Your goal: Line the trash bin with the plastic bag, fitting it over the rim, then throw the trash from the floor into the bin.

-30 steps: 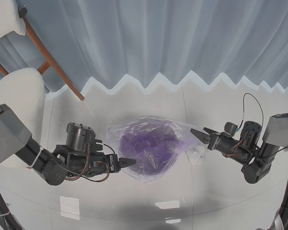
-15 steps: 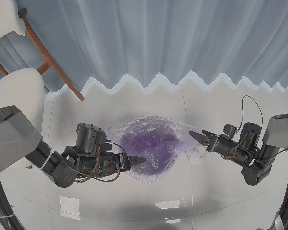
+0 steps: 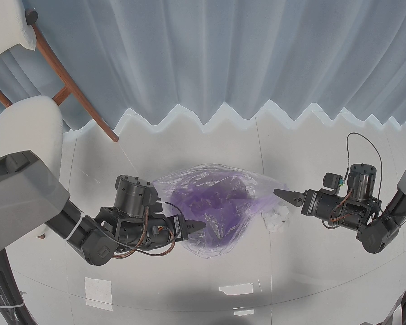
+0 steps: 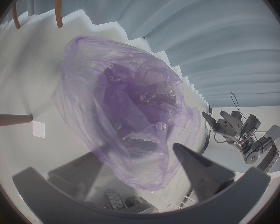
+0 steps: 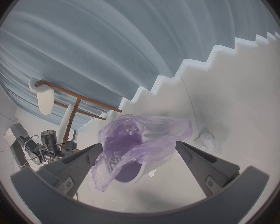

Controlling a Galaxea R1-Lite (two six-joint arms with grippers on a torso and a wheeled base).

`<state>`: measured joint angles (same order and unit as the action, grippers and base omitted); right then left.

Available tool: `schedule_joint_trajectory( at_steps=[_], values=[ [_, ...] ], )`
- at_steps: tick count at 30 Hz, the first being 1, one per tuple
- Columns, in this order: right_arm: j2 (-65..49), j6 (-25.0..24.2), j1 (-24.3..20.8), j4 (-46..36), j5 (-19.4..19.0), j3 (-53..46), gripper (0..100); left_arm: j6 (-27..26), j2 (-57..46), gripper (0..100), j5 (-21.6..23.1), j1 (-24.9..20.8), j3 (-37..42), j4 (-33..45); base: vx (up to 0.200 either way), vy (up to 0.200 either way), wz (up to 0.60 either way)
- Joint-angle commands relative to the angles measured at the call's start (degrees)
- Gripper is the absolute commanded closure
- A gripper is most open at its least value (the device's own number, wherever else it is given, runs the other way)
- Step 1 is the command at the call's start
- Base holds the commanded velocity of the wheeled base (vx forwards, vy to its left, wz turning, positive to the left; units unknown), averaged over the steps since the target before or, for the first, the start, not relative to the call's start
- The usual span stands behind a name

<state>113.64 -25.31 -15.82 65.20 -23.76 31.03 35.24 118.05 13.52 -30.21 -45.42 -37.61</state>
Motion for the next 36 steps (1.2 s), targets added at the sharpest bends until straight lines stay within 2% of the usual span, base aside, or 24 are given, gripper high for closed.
schedule_joint_trajectory(
  at_steps=[1, 6, 7, 9, 14, 20, 24, 25, 36],
  values=[
    [3.0, -0.6, -2.4, 0.1, 0.2, -0.6, 0, -0.1, 2.0, 100, -1.2, -0.3, -0.1, -2.1, 0.000, 0.000, 0.00],
    [4.6, -3.4, -4.0, 0.6, 0.6, -0.5, 0, -0.1, 1.6, 100, -1.2, -0.5, -0.1, -2.3, 0.000, 0.000, 0.00],
    [4.5, -6.2, -5.1, 0.6, 0.6, -0.6, 0, -0.1, 1.7, 100, -1.2, -0.3, -0.3, -2.8, 0.000, 0.000, 0.00],
    [4.6, -8.1, -6.2, 0.6, 0.6, -0.6, 0, -0.1, 1.7, 100, -1.3, -0.2, -0.2, -3.7, 0.000, 0.000, 0.00],
    [7.5, -8.8, -6.9, 1.2, 1.1, 0.6, 0, -0.1, 1.6, 100, -1.3, -0.5, 0.3, -4.4, 0.000, 0.000, 0.00],
    [11.8, -9.0, -6.9, 6.7, 5.2, 2.4, 0, -0.4, 1.4, 100, -1.3, -0.1, 0.6, -4.8, 0.000, 0.000, 0.00],
    [13.6, -9.1, -6.9, 10.0, 6.2, 3.4, 0, -0.4, 1.1, 100, -1.3, -0.1, 0.7, -4.8, 0.000, 0.000, 0.00],
    [13.9, -9.1, -6.9, 10.2, 6.2, 3.4, 100, -0.4, 1.1, 100, -1.3, 0.0, 0.7, -4.8, 0.000, 0.000, 0.00],
    [13.0, -8.9, -7.5, 12.1, 6.2, 1.1, 100, -0.4, -0.1, 100, -1.3, 0.2, 1.6, -5.1, 0.000, 0.000, 0.00]
  ],
)
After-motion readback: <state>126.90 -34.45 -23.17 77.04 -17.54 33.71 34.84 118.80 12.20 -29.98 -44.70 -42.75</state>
